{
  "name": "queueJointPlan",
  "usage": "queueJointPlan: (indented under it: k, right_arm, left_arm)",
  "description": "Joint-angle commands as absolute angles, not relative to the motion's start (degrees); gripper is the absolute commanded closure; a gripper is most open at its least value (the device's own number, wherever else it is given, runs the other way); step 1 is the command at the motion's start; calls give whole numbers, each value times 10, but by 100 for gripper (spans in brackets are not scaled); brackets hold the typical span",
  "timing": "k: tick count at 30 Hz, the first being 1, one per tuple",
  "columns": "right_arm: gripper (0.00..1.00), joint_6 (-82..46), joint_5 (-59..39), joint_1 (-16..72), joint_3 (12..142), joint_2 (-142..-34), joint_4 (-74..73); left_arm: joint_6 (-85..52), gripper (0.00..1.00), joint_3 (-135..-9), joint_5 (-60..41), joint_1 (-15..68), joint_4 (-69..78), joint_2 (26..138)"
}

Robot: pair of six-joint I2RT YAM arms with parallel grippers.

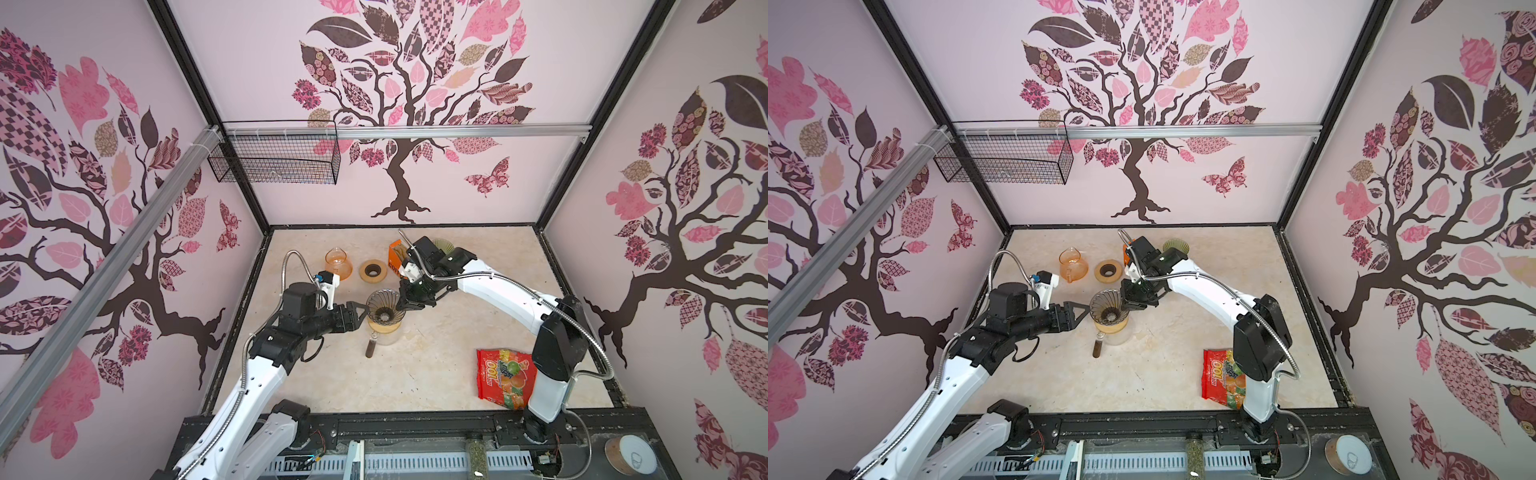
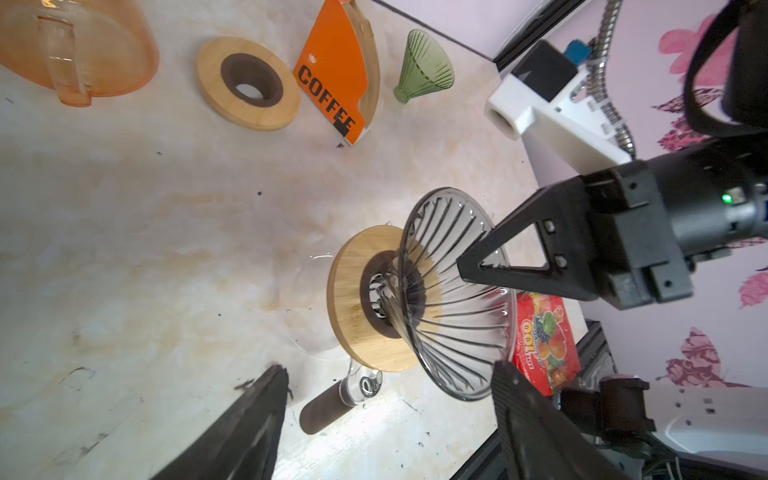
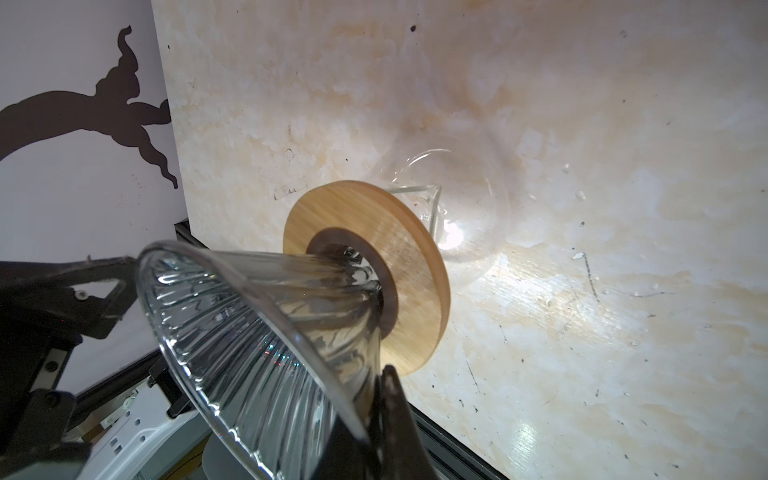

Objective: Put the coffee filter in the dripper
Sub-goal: 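Lower the ribbed dripper into the wooden stand's hole while the left gripper approaches, then grip the ribbed dripper's rim with the left gripper while the right holds it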

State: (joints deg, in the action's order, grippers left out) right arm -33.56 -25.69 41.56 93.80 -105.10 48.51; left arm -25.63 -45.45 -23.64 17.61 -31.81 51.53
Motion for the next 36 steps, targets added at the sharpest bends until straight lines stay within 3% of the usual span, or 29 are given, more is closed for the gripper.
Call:
queueJointPlan:
  k: [1,16,36]
  right_arm:
    - [98,-319,-251,420,968,-1072,507]
    - [98,-312,-252,420,972,-1075,516]
    - [98,-308,-248,421,977,-1079,522]
  left_arm:
    - [-251,29,-511,-249,177,-333,552]
    - [-269,55,-554,-258,172,-347,640]
    - [-268,76,-554,-265,166,-350,671]
